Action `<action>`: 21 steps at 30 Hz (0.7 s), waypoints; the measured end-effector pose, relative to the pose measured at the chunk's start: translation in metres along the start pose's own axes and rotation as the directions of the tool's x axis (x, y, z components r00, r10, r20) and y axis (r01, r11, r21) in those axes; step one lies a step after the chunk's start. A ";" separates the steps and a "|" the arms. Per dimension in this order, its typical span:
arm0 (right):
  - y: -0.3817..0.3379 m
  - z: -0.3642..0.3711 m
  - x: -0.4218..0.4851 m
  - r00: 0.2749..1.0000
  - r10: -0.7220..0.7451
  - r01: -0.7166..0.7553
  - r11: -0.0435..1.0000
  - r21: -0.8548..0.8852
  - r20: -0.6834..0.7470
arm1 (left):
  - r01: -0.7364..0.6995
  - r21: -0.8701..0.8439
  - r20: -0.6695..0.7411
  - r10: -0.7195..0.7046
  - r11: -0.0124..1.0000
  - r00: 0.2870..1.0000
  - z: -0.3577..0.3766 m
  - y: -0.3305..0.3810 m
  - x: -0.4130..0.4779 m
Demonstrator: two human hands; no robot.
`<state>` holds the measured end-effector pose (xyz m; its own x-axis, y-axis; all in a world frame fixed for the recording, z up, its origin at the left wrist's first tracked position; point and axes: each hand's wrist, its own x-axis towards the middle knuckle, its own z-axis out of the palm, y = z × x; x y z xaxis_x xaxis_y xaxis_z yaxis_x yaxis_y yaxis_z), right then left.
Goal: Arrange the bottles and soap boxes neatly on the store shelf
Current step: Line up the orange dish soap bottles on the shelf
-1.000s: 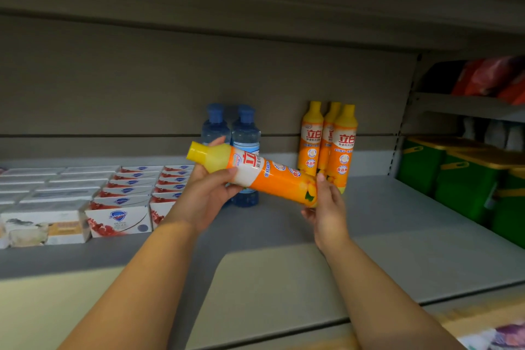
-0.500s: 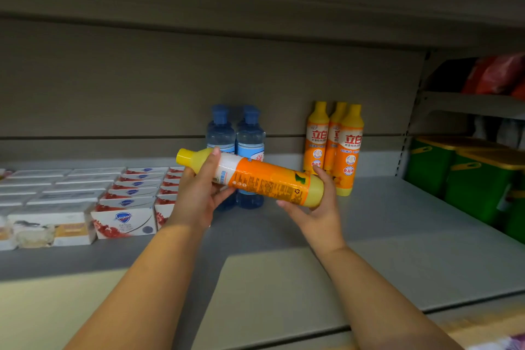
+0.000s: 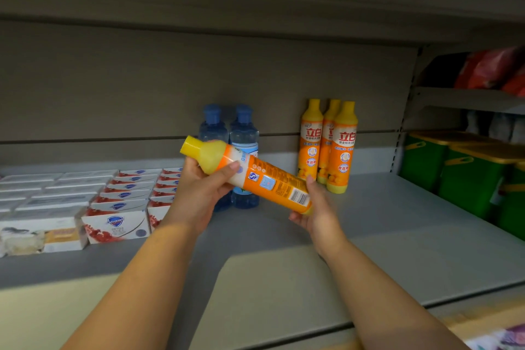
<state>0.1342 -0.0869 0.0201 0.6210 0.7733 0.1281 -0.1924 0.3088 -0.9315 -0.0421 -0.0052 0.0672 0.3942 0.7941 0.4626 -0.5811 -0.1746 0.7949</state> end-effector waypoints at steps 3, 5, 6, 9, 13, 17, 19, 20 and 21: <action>0.003 0.001 -0.008 0.948 -0.317 0.318 0.945 -0.081 0.026 | 0.035 -0.028 -0.107 -0.037 0.999 0.994 -0.002 0.000 0.003; 0.009 -0.001 -0.010 0.884 -0.458 0.467 0.871 -0.154 0.088 | 0.079 -0.059 -0.204 -0.089 0.995 0.975 -0.002 0.000 0.004; 0.012 -0.002 -0.010 0.860 -0.497 0.511 0.834 -0.208 0.116 | 0.107 -0.066 -0.257 -0.121 0.992 0.959 -0.002 -0.001 0.004; 0.017 -0.001 -0.009 0.815 -0.559 0.576 0.757 -0.308 0.153 | 0.150 -0.017 -0.395 -0.145 0.988 0.907 -0.001 -0.003 0.004; 0.014 0.003 -0.010 0.832 -0.541 0.552 0.792 -0.260 0.118 | 0.066 0.024 -0.330 -0.054 0.998 0.942 0.004 0.004 0.000; 0.004 0.000 -0.010 0.978 -0.204 0.208 0.972 -0.112 0.051 | -0.053 -0.088 -0.034 0.050 0.995 0.998 0.004 0.015 0.000; 0.001 0.001 -0.008 0.994 0.088 -0.078 0.986 -0.151 0.061 | -0.084 -0.063 0.074 0.088 0.994 0.993 0.004 0.019 -0.001; 0.001 0.002 -0.008 0.976 0.209 -0.198 0.968 -0.153 0.060 | -0.091 -0.043 0.117 0.096 0.995 0.989 0.004 0.020 -0.001; 0.001 0.002 -0.007 0.957 0.285 -0.275 0.950 -0.146 0.052 | -0.094 -0.021 0.144 0.096 0.995 0.985 0.005 0.021 -0.002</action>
<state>0.1277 -0.0905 0.0187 0.4998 0.8570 -0.1252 -0.2428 -0.0001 -0.9701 -0.0514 -0.0131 0.0848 0.4353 0.6812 0.5887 -0.6302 -0.2364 0.7395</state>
